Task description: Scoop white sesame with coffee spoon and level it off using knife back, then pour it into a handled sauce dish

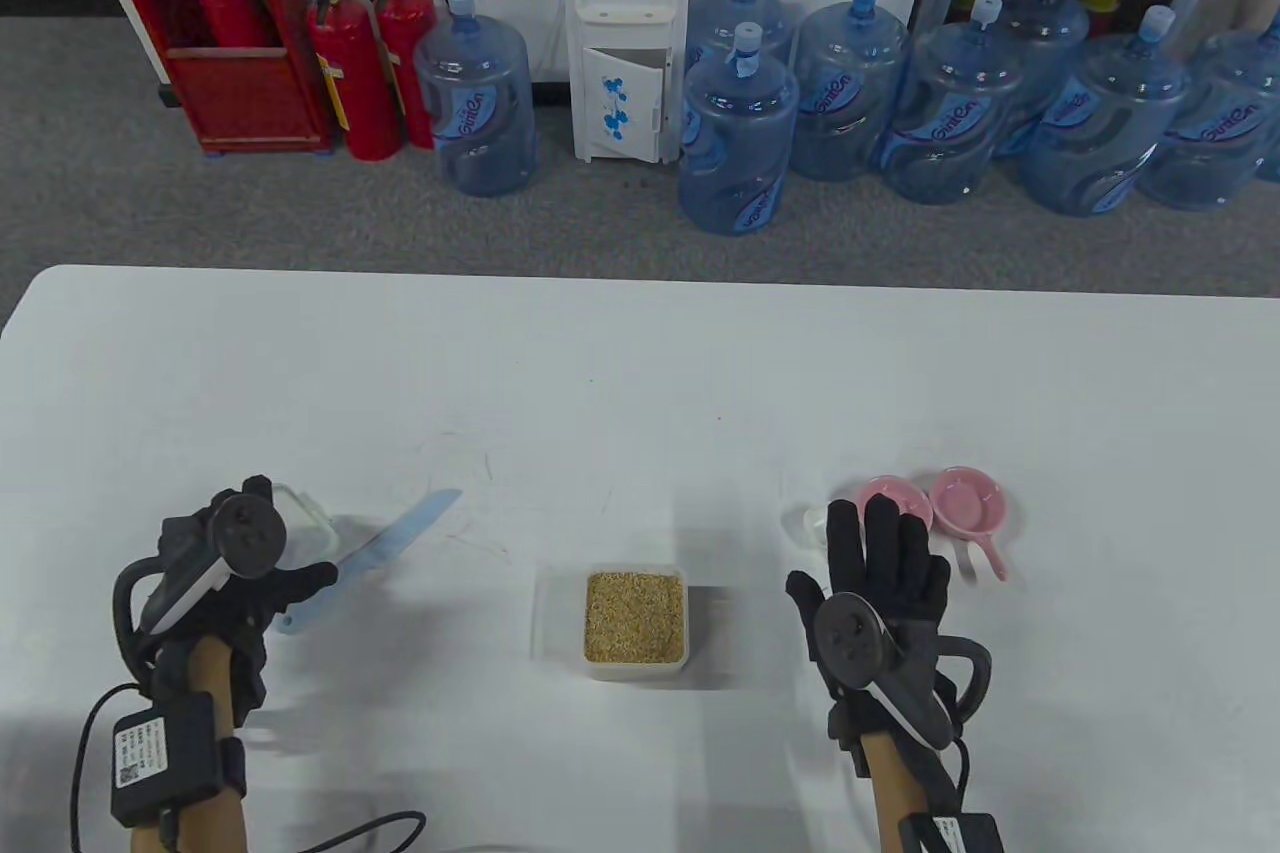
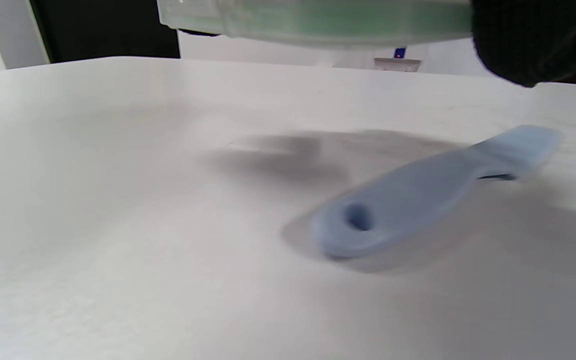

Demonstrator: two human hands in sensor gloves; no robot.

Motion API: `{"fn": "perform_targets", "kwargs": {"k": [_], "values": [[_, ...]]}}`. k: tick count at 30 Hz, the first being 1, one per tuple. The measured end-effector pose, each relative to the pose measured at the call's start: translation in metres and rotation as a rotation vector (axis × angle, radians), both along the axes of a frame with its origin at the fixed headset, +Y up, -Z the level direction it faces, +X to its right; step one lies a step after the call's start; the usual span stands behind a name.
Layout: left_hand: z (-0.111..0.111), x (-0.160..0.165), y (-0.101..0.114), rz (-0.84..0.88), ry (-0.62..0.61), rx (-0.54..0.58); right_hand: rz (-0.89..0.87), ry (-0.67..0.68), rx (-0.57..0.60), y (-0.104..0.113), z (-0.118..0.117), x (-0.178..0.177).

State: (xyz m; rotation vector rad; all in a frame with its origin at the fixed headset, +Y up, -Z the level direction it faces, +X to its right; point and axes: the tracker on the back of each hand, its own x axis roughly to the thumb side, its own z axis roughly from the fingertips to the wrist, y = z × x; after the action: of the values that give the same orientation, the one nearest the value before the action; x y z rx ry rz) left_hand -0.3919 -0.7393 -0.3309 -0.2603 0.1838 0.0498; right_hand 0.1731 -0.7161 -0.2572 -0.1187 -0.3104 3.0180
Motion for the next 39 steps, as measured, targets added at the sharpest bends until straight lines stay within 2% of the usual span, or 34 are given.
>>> {"fn": "perform_targets", "kwargs": {"k": [11, 15, 27, 35, 37, 39], "values": [[-0.015, -0.025, -0.029, -0.009, 0.123, -0.131, -0.020, 0.003, -0.011, -0.002, -0.001, 0.000], [-0.016, -0.028, -0.038, 0.001, 0.130, -0.149, -0.026, -0.001, -0.013, -0.002, -0.001, 0.001], [-0.013, -0.026, -0.044, -0.018, 0.132, -0.144, -0.044, -0.003, -0.019, -0.002, -0.002, 0.001], [-0.011, -0.027, -0.041, 0.037, 0.124, -0.178, -0.051, -0.001, -0.026, -0.002, -0.001, 0.002], [-0.009, -0.025, -0.034, 0.054, 0.116, -0.183, -0.055, 0.000, -0.026, -0.002, -0.002, 0.003], [-0.006, -0.020, -0.019, 0.022, 0.093, -0.142, -0.060, 0.002, -0.025, -0.002, -0.002, 0.003]]}}
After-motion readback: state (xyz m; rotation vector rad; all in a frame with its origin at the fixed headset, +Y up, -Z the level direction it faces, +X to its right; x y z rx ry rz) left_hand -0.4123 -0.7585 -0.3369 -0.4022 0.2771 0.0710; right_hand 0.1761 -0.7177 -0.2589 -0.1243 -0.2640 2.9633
